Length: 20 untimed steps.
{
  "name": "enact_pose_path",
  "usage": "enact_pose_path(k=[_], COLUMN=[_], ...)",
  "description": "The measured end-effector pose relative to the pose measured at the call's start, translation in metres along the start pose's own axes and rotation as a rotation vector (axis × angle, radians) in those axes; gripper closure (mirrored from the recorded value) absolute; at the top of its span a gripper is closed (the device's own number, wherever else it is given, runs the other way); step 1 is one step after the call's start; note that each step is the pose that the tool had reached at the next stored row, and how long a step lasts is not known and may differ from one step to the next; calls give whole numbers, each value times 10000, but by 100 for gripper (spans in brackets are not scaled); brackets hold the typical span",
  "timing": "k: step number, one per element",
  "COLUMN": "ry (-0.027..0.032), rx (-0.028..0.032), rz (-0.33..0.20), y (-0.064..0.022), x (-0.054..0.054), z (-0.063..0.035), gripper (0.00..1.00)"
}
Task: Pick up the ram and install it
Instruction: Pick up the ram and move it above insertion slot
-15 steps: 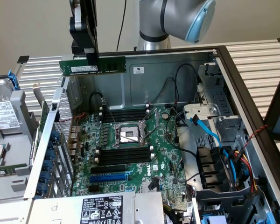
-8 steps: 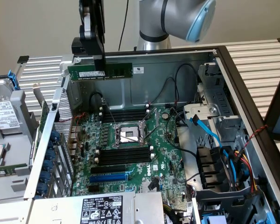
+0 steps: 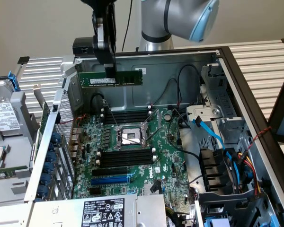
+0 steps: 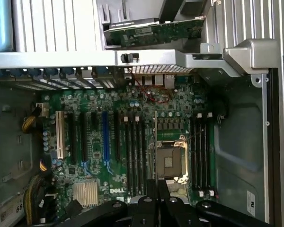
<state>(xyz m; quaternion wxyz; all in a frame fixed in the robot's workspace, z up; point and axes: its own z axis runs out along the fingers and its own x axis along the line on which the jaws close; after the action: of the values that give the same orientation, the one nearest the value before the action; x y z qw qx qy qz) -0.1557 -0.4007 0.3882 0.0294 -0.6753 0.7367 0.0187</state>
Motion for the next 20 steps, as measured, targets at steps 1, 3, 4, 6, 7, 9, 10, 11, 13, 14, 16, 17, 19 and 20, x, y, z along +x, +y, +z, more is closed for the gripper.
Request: enact_pose_path(k=[1,3,4,6,7,9,10,11,13,14,16,17,19,20], ry=[-8,-20,-24,-27,-28,-27,-26,-25,-25,-26,-26,-26,-25,-25], rx=[1,4,5,9,11,12,12,12,12,13,13,13,13,12], rz=[27,77,104,161,181,203,209,211,213,213,213,212,214,214], y=[-24,-74,-100,-146,-163,-193,-201,-205,-212,-215,-221,-224,-226,-226], x=[-1,-4,-5,-6,-6,-7,-6,-5,-4,-3,-1,0,3,5], z=[19,56,75,113,131,168,186,204,240,260,296,314,351,369], gripper=[88,88,88,88,88,88,88,88,88,88,88,88,88,88])
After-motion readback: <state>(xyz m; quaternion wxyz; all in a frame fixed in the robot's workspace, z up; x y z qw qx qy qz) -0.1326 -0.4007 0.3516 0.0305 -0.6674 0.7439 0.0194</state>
